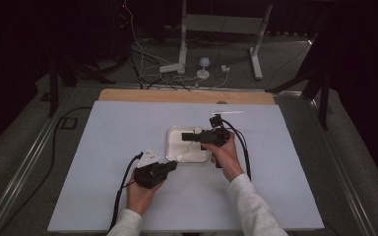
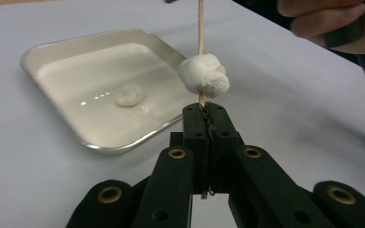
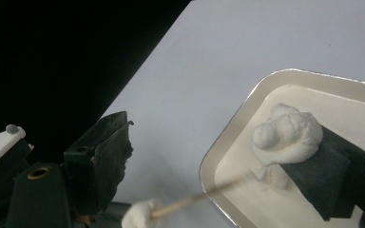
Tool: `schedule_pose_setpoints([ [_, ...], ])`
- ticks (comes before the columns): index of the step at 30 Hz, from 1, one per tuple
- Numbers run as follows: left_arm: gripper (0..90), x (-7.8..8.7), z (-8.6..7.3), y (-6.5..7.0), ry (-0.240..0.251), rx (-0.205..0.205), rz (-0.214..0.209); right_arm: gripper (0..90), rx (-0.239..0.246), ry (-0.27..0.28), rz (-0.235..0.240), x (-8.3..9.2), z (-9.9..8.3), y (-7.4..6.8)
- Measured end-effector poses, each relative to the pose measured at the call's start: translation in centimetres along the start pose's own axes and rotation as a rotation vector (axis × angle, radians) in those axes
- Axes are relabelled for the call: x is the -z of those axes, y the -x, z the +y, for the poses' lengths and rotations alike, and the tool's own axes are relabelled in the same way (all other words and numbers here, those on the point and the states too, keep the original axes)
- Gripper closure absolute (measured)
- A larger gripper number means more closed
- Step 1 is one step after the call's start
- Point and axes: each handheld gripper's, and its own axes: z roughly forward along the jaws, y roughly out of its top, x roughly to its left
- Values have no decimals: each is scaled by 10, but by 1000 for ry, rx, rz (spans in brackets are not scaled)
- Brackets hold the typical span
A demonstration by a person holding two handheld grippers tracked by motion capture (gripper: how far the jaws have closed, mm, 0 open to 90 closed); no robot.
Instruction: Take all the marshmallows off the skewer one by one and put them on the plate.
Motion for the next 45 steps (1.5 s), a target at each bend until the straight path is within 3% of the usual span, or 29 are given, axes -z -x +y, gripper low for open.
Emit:
schedule_pose_setpoints([
  [2,899,-3,0,-1,-20,7,33,184,-1,-3,12,-1,-1,-1],
  [5,900,-2,-1,-5,-13,35,47,188,2,-20,20,-3,-3,-2],
  [16,900,2,-3,-12,2,80,72,210,-18,-74,29,-4,-8,2],
  [21,899,2,-3,-12,1,82,79,217,-20,-76,6,3,-9,4],
  [23,899,2,-3,-12,2,88,80,221,-10,-74,-26,7,-8,3],
  [30,899,6,-2,-11,41,97,70,237,10,-66,37,10,-16,-9],
  [35,900,7,1,-8,63,94,67,344,27,-77,47,-1,-25,-19],
  [40,899,7,1,-6,68,87,76,571,-15,-95,98,-9,-35,-23],
  [45,900,7,1,-5,66,82,82,594,-27,-115,106,-15,-41,-27],
])
